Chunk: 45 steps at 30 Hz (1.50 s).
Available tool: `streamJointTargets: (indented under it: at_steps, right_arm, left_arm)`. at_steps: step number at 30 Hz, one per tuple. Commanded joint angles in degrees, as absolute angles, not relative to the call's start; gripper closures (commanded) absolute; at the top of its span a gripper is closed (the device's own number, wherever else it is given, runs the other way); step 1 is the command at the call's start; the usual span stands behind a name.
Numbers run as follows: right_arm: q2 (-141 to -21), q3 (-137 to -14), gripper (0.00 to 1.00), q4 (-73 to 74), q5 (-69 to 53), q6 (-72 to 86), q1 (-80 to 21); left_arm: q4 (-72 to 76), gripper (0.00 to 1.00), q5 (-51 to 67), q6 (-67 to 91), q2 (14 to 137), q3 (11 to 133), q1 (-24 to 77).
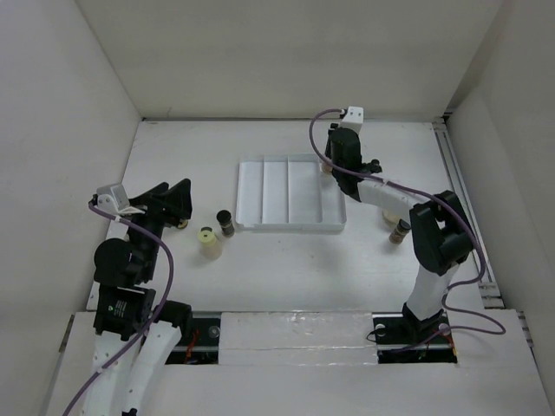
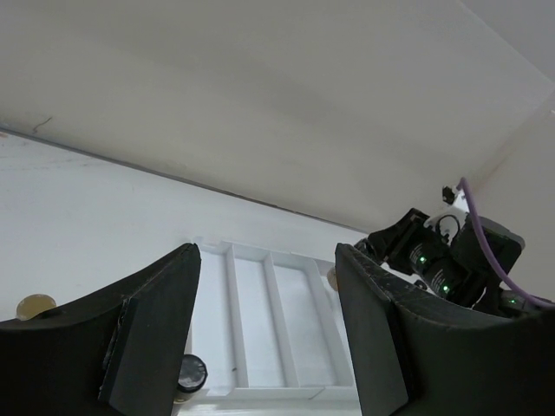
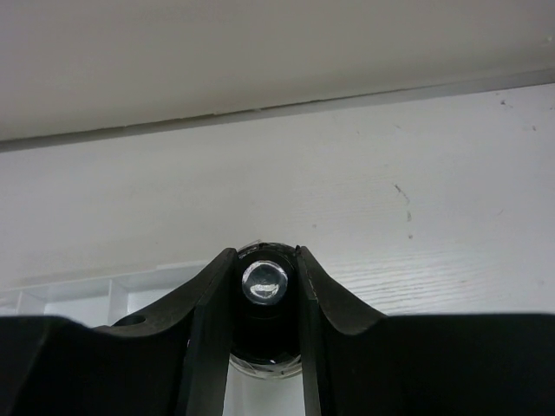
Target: Organize the condiment bottles
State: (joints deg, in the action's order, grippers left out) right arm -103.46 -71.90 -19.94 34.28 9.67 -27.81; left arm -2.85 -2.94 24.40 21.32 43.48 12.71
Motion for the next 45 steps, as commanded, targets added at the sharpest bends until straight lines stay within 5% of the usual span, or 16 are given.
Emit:
streamJointTargets:
  at_steps: [1,10,18,29,45]
  right_arm:
    - [-104.85,-74.97,0.7,-22.85,33.84,10.1,-27.69]
    - [-108.36,-76.03,0.63,-22.32,32.08,12.3,-26.63]
    - [-102.94,-75.32,0.21,-20.3,30.06,13.97,-26.63]
    - [-86.4,-62.85,0.22,-10.37,41.22,24.68,-20.93]
    - [-94.12,-65.92,0.37,-1.14,28.56,25.58,-14.41]
  left_arm:
    - [0.0,0.41,-1.85,24.61,21.88,42.98,12.92]
    - [0.0,0.41,-1.32,24.61,22.41,42.98,12.92]
    - [0.0,0.41,-0.79,25.14,22.41,42.98,12.92]
    - [0.53,0.41,0.26,25.14,22.94,42.98,12.92]
    - [1.05,0.41,1.32,25.14,23.99,42.98,12.92]
